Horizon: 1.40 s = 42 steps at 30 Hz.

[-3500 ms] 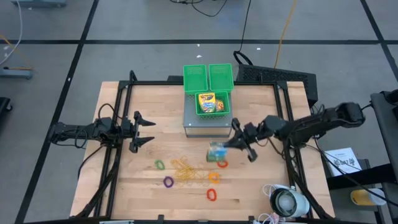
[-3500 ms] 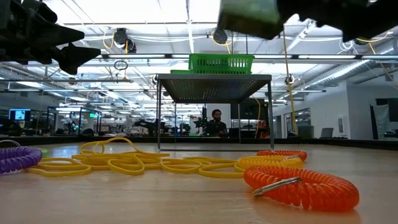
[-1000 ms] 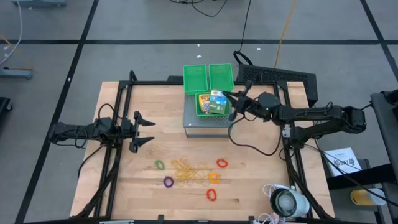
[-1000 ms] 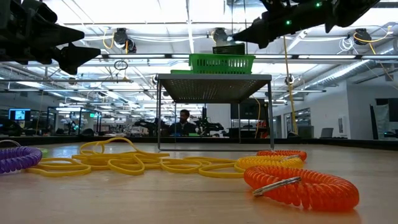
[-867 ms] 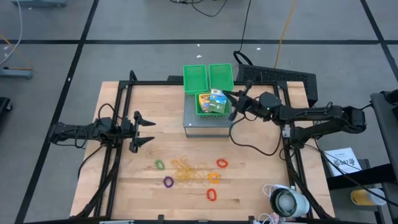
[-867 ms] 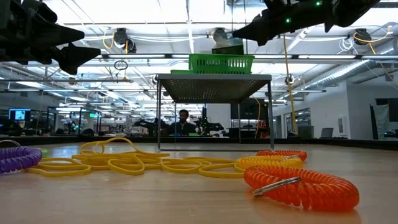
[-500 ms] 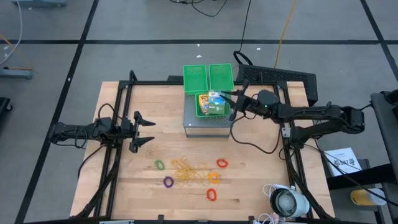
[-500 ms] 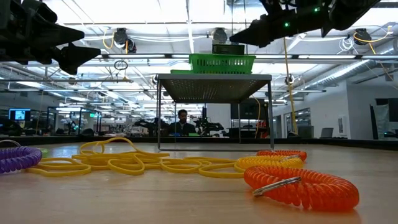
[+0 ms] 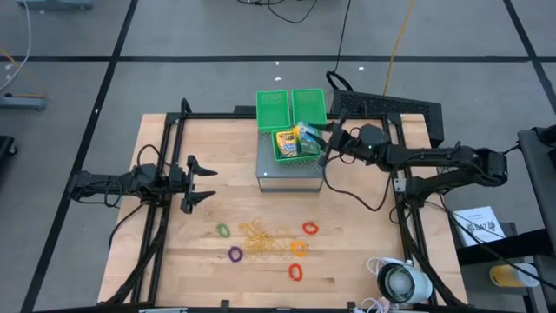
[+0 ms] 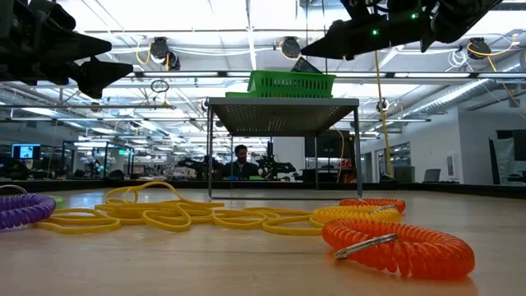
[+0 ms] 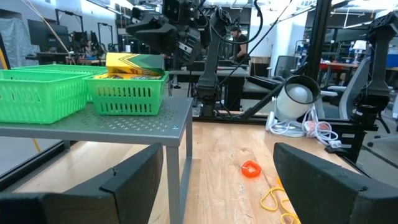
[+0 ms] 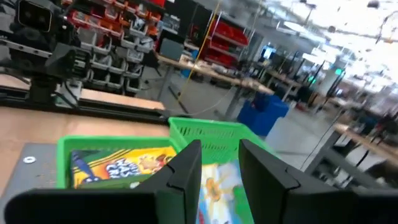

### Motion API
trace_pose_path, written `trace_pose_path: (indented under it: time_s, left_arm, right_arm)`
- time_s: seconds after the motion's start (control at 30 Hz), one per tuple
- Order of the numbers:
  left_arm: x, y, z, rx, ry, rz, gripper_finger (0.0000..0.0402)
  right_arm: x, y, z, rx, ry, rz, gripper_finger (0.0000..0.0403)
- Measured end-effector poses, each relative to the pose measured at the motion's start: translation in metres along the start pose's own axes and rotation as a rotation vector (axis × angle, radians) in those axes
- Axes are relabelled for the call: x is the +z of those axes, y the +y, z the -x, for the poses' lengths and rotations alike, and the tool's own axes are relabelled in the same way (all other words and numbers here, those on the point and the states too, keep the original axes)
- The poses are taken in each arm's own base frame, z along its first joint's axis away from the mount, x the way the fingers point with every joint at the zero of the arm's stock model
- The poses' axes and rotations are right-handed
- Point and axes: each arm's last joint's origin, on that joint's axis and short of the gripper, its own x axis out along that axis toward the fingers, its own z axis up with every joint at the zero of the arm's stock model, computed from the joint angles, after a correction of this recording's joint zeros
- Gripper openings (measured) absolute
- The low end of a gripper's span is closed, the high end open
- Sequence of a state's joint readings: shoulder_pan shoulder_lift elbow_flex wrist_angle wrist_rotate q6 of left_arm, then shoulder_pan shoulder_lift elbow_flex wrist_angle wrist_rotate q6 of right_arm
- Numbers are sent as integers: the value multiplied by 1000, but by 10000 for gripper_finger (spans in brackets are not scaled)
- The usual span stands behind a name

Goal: Pick & Place Office Desk Supplies
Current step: Put the crayon box into the bottom green bin on the shelf

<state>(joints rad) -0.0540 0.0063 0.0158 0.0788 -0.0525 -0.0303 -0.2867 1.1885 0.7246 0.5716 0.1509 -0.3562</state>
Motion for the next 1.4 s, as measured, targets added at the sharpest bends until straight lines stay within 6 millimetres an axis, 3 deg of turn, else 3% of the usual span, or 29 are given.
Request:
trace_pose_path:
  time_s: [0.23,0.63,0.87,1.17,1.4]
  left_arm:
    - [0,0,0,0,0,0,310]
    - [0,0,0,0,0,0,310]
    - [0,0,0,0,0,0,310]
    - [0,0,0,0,0,0,310]
    - [0,0,0,0,0,0,310]
  right_arm:
    - [-2,5,0,137,-3,-92,100]
    - [-13,9,2,169,120,-124,94]
    - [-4,6,0,173,53,-153,93]
    - [28,-4,-24,291,153,-154,84]
    - [22,-5,-46,314,303,-130,77]
